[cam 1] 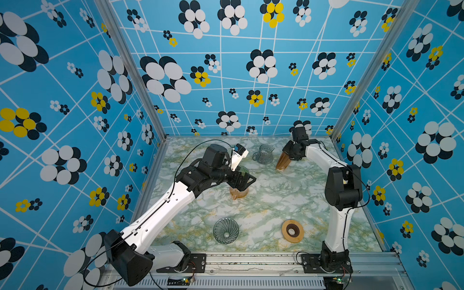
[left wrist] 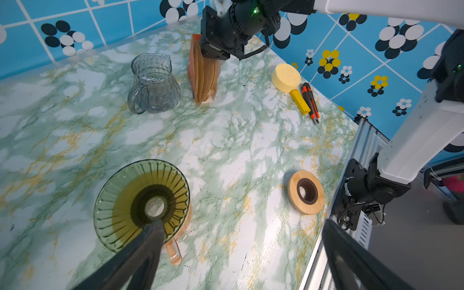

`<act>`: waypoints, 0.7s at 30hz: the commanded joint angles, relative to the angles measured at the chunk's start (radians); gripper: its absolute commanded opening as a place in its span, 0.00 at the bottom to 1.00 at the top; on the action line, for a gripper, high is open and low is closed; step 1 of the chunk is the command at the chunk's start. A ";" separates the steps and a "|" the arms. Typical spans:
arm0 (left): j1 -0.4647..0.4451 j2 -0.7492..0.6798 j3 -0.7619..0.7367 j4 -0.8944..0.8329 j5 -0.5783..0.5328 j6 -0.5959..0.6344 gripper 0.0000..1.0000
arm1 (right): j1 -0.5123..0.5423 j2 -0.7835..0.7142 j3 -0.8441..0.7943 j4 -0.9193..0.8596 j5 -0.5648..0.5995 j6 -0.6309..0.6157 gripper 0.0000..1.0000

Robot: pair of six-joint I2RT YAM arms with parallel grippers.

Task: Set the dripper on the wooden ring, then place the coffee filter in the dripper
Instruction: 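Pull the paper filter upward out of the pack with the right gripper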

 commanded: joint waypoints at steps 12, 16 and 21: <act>-0.004 -0.081 -0.131 0.133 -0.087 -0.171 0.99 | 0.006 -0.152 -0.073 -0.019 0.044 -0.061 0.06; -0.011 -0.055 -0.134 0.193 -0.053 -0.211 0.99 | 0.008 -0.149 -0.076 -0.039 0.058 -0.068 0.06; -0.035 -0.056 -0.142 0.198 -0.085 -0.240 0.99 | 0.021 -0.170 -0.096 -0.024 0.090 -0.095 0.06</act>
